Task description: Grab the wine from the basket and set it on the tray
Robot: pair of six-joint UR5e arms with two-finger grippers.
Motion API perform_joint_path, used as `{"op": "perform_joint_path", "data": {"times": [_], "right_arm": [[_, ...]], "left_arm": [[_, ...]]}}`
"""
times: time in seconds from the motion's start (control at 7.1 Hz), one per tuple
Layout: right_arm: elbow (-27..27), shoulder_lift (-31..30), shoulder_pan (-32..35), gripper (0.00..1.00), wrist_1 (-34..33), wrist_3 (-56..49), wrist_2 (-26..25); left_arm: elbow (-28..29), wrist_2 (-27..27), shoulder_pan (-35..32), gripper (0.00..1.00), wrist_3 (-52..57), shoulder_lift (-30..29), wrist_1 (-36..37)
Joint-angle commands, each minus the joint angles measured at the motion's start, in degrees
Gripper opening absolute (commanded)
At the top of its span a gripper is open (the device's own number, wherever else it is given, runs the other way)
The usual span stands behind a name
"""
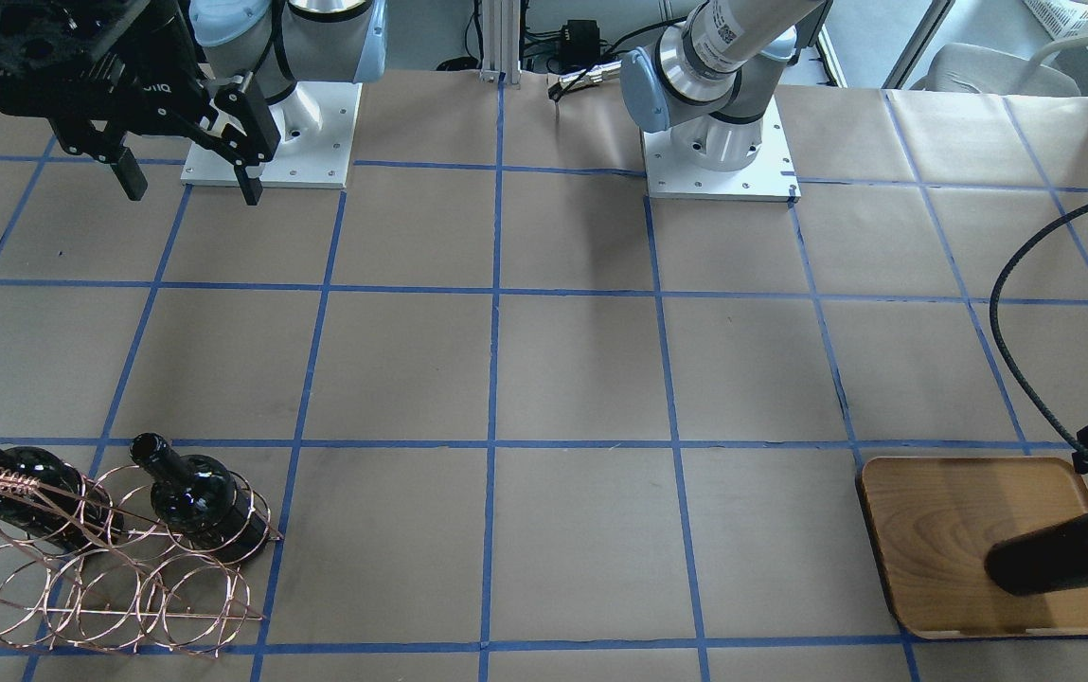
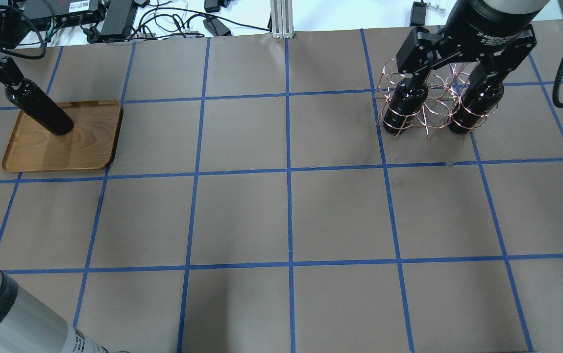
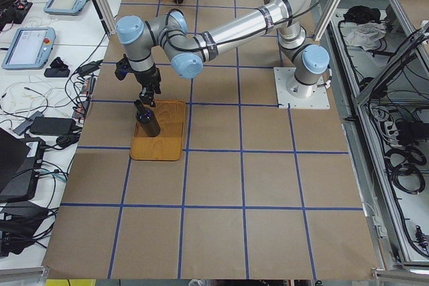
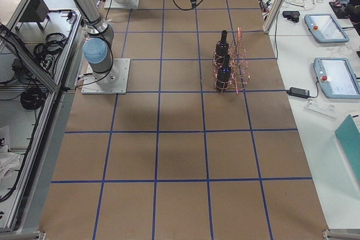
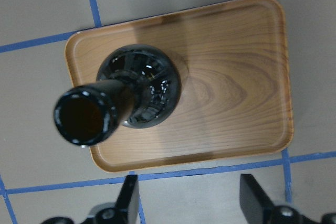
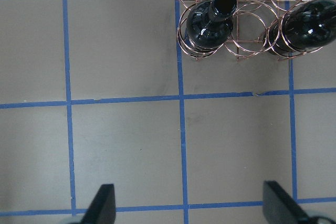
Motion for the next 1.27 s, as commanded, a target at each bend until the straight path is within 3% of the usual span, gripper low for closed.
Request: {"op": "perform_joint_path", "data": {"times": [0.0, 0.14, 0.28, 0.56, 1.13], "right_arm": [[0.0, 0.0, 0.0, 1.0, 0.0, 0.0, 0.0], [0.0, 0.0, 0.0, 1.0, 0.0, 0.0, 0.0], [0.0, 0.0, 0.0, 1.0, 0.0, 0.0, 0.0], [0.0, 0.0, 0.0, 1.0, 0.0, 0.0, 0.0], [0.0, 0.0, 0.0, 1.0, 0.0, 0.0, -0.09]], "left_arm": [[-0.09, -0.02, 0.03, 0.95, -0.13, 1.75, -0.51], [-0.79, 0.16, -0.49, 1.0, -0.47, 3.42, -1.47], [-1.58, -0.1, -1.28, 1.0, -3.7, 5.79, -5.57], [-7.09, -3.95, -4.34, 1.0, -14.15, 13.07, -6.93], [-14.56, -4.66, -20.68, 1.0, -30.95, 25.12, -6.75]]}}
